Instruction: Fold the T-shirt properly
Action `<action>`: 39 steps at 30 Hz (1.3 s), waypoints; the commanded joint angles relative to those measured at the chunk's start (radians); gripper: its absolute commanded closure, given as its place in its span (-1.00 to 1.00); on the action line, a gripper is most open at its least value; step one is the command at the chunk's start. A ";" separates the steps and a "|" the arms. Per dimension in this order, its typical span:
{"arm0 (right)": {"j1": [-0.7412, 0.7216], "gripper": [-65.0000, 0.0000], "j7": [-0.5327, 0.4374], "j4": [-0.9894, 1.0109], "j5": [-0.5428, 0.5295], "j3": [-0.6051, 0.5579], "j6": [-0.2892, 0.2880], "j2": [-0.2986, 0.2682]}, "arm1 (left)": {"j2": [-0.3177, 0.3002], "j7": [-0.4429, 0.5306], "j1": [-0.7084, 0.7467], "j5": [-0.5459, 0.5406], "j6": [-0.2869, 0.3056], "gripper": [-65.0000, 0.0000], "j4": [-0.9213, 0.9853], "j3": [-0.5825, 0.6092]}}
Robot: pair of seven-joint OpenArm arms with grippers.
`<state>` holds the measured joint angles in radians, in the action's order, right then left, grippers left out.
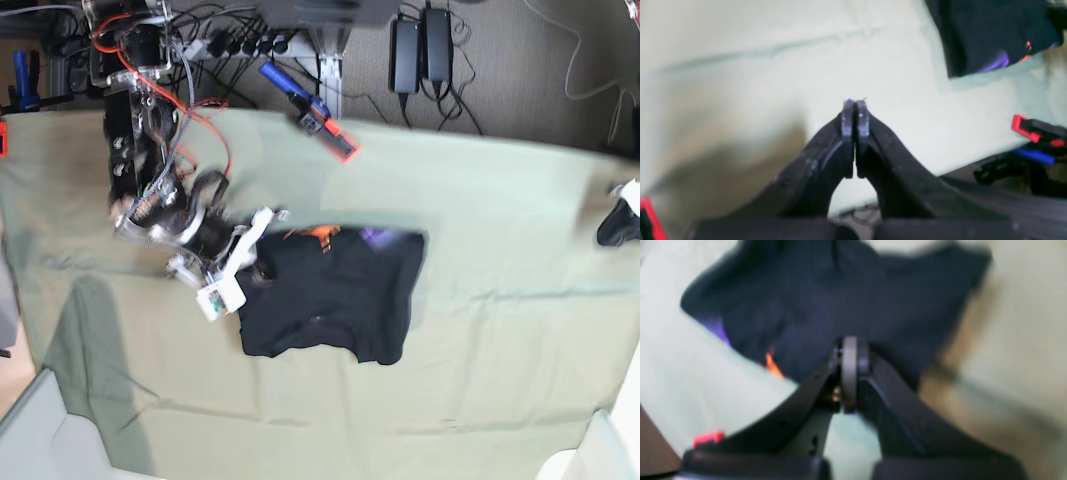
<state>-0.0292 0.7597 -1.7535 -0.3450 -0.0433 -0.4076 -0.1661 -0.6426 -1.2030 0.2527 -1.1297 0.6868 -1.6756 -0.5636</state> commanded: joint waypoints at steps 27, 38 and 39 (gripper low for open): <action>0.890 1.00 0.049 -0.239 -0.291 0.512 -0.085 -0.042 | 0.056 0.019 0.502 0.167 0.011 1.00 -0.014 -0.031; 0.863 1.00 0.042 0.218 -0.211 0.415 -0.068 -0.053 | 0.129 0.265 0.558 0.570 -0.137 1.00 0.068 0.195; 0.837 1.00 0.046 0.268 -0.203 0.414 -0.068 -0.052 | 0.129 0.277 0.539 0.603 -0.156 1.00 0.106 0.241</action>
<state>0.7971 0.8070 -1.4704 -0.5423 0.3679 -0.4057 -0.2104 -0.4995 -0.9306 0.7837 -0.5186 0.5346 -1.5570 -0.3103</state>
